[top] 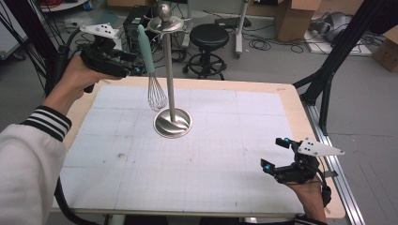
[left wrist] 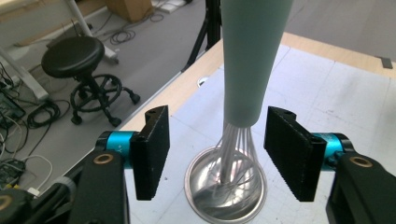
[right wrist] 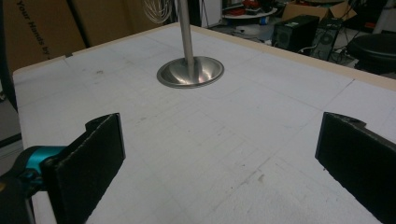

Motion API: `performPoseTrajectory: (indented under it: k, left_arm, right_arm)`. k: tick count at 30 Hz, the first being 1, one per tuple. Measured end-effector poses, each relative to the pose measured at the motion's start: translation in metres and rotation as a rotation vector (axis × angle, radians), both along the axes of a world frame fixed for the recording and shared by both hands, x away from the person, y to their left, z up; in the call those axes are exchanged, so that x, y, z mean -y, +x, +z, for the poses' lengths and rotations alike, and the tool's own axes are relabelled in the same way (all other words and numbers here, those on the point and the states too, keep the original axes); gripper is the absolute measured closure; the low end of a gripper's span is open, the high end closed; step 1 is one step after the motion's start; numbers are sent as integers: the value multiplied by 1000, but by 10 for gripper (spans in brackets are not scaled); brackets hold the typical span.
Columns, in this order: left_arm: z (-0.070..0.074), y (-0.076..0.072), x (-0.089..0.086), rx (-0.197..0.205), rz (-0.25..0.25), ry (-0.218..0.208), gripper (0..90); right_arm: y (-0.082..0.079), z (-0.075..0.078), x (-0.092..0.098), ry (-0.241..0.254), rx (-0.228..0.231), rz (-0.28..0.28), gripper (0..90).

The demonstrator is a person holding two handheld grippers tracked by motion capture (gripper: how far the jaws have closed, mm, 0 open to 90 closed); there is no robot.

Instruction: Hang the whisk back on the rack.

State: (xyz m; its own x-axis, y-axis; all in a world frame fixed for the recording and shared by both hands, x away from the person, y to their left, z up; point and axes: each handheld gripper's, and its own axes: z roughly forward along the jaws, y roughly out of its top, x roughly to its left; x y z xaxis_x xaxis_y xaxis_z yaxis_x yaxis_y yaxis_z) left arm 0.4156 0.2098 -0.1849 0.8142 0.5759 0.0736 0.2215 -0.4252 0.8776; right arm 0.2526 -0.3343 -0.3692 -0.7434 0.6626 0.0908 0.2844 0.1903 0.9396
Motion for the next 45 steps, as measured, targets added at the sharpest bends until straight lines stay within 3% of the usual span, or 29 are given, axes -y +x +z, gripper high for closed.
performPoseTrajectory:
  k: [5,9,13,15,19,33,39,43,45]
  left_arm:
    - [-5,-9,-9,-4,-10,-11,337]
    - [-11,-17,-15,-7,-18,-16,225]
    - [-19,-30,-21,3,-51,-23,197]
    - [-25,-40,-26,13,-77,-43,122]
    - [-30,-50,-31,25,-73,-60,28]
    - [-67,-89,-63,59,-28,-114,17]
    - [-89,-107,-76,77,-2,-156,17]
    - [-96,-118,-79,100,-11,-160,17]
    - [-106,-124,-80,105,-25,-173,17]
  right_arm:
    - [-1,1,1,-3,10,-5,5]
    - [-3,3,1,-2,13,-6,5]
    - [-3,3,1,-4,12,-6,5]
    - [-4,3,0,-6,11,0,5]
    - [-5,5,-1,-2,12,-1,4]
    - [-6,5,-2,-2,13,-4,5]
    - [-6,4,-4,-2,11,-3,5]
    - [-6,5,-3,-3,16,-5,5]
    - [-7,5,-2,-1,17,-9,5]
